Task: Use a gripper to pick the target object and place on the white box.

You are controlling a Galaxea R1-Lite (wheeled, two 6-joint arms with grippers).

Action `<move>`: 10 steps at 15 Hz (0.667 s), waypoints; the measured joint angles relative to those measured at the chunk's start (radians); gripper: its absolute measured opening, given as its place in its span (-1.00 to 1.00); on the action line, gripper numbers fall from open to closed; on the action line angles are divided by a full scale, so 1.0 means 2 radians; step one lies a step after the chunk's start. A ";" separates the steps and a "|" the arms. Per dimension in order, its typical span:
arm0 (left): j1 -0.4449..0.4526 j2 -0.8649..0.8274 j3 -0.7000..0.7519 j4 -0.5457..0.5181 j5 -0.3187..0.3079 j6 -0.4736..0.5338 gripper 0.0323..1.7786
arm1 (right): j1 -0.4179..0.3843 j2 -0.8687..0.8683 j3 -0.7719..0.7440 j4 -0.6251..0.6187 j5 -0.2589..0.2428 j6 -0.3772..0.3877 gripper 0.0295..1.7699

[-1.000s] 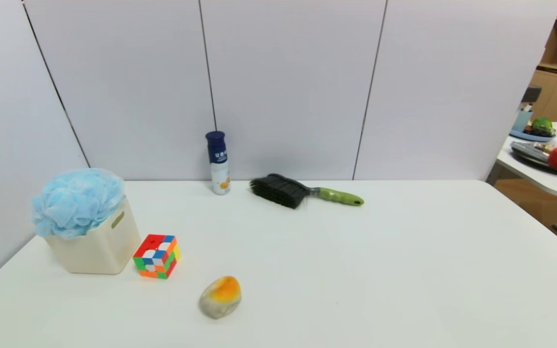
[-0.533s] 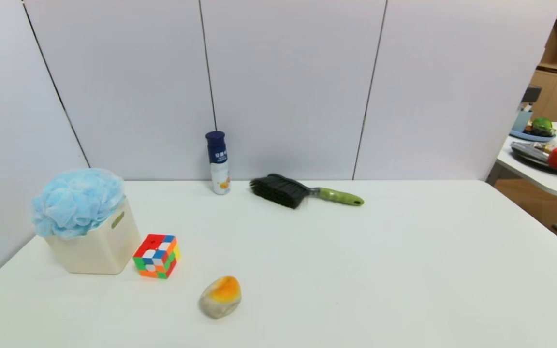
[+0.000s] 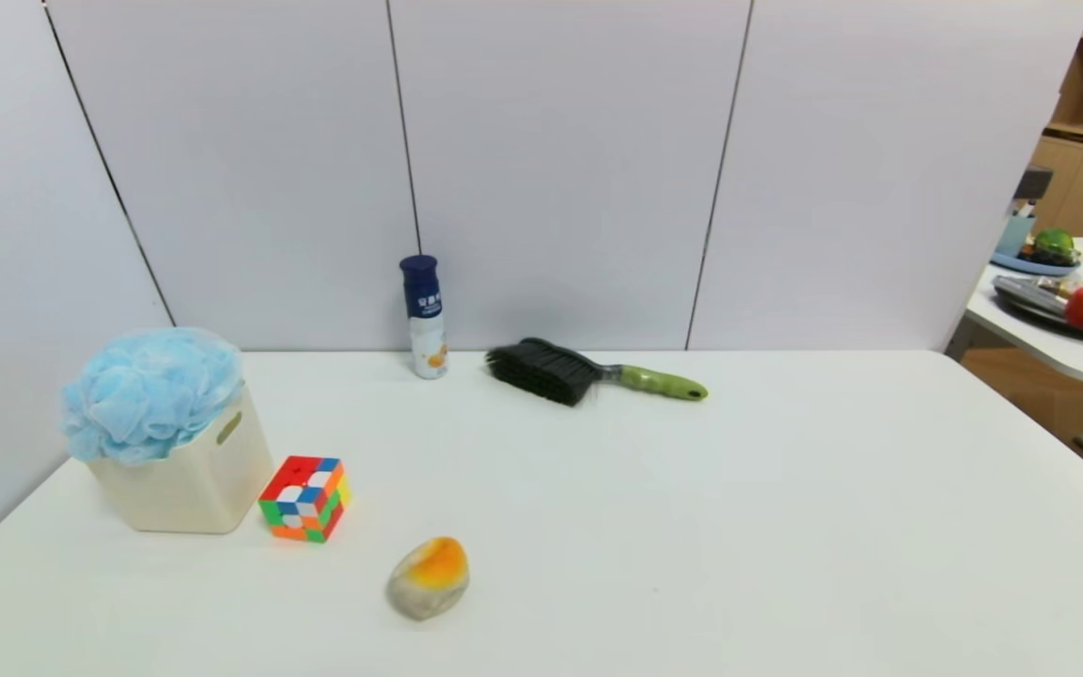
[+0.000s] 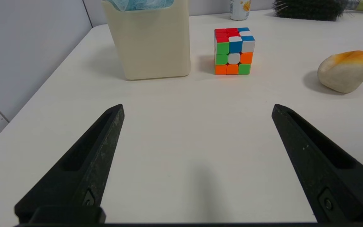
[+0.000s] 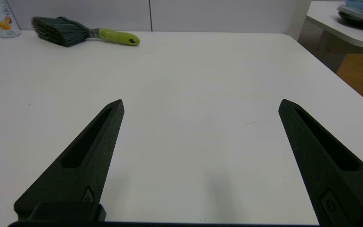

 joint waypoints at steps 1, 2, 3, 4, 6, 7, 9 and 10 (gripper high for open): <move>0.000 0.000 0.000 0.000 0.001 -0.010 0.90 | 0.000 0.000 0.000 0.000 0.000 0.000 0.92; 0.000 0.000 0.000 0.000 0.003 -0.020 0.90 | 0.000 0.000 0.000 0.000 0.000 0.000 0.92; 0.000 0.000 0.000 0.000 0.007 -0.025 0.90 | 0.000 0.000 0.000 0.000 0.000 0.000 0.92; 0.000 0.000 0.000 0.000 0.011 -0.027 0.90 | 0.000 0.000 0.000 0.000 0.000 0.000 0.92; 0.000 0.000 0.000 -0.001 0.011 -0.028 0.90 | 0.000 0.000 0.000 0.000 0.000 0.000 0.92; 0.000 0.000 0.000 -0.001 0.011 -0.028 0.90 | 0.000 0.000 0.000 0.000 0.000 0.000 0.92; 0.000 0.000 0.000 -0.001 0.011 -0.028 0.90 | 0.000 0.000 0.000 0.000 0.000 0.000 0.92; 0.000 0.000 0.000 -0.001 0.011 -0.028 0.90 | 0.000 0.000 0.000 0.000 0.000 0.000 0.92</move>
